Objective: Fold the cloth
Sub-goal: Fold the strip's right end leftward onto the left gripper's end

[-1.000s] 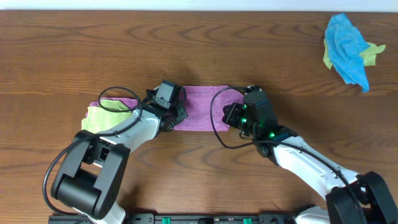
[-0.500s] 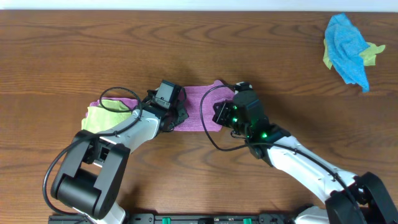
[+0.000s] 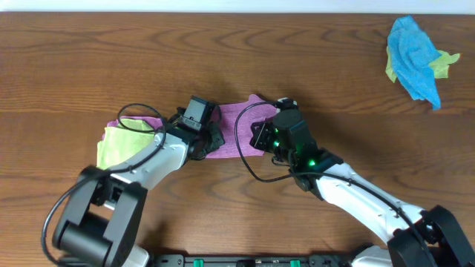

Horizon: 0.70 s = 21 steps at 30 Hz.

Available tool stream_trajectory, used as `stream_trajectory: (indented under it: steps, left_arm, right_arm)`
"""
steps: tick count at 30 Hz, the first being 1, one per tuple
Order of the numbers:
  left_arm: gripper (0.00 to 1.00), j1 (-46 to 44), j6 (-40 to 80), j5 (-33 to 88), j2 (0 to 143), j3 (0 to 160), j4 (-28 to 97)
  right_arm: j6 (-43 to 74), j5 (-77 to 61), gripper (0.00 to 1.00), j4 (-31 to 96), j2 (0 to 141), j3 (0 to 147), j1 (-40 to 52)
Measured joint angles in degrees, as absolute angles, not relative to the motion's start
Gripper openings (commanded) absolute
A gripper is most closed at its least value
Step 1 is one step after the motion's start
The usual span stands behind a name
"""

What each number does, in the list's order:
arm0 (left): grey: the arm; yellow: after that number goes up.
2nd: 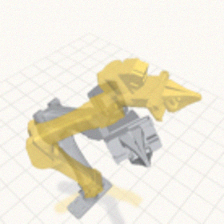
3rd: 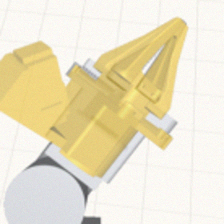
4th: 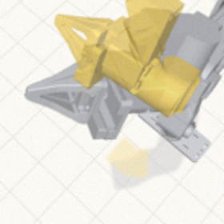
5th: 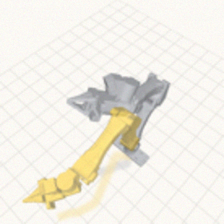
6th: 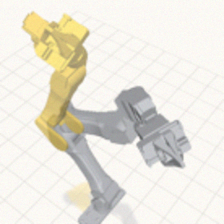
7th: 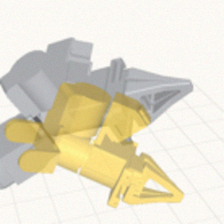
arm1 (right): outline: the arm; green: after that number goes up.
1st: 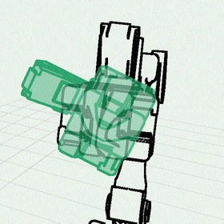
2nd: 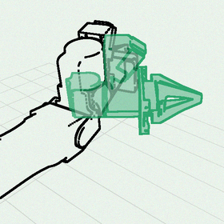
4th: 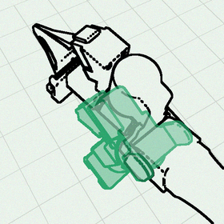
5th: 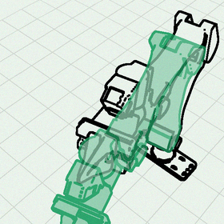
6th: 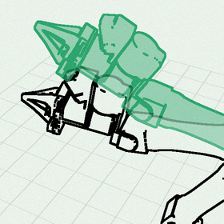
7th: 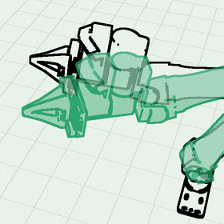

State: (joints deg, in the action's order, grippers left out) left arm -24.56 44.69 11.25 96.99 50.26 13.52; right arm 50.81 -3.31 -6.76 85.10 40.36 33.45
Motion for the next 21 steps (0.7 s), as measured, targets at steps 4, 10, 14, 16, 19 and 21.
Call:
stream_trajectory:
  steps: [4,10,14,16,19,21]
  left_arm:
    - [0.06,-24.6,44.4,11.2,94.5,50.3,14.5]
    - [0.06,-24.5,43.4,11.1,90.7,50.3,16.6]
    - [0.06,-23.9,43.0,10.1,87.9,50.2,19.1]
    - [0.06,-22.4,42.9,10.0,86.3,50.2,20.4]
    - [0.06,-19.3,42.4,9.8,83.6,50.2,21.7]
    - [0.06,-16.5,41.7,9.6,81.5,50.2,22.9]
  right_arm:
    - [50.8,-2.6,0.01,-6.8,85.1,40.4,34.5]
    - [50.0,-2.3,0.01,-6.5,86.2,42.8,36.9]
    - [49.0,-2.2,0.01,-4.5,89.3,46.9,38.5]
    - [48.6,-1.9,0.01,-3.7,90.5,48.3,39.1]
    - [48.3,-1.9,0.01,-3.7,91.9,49.7,39.8]
    - [48.1,-1.8,0.01,-3.7,92.6,50.1,40.5]
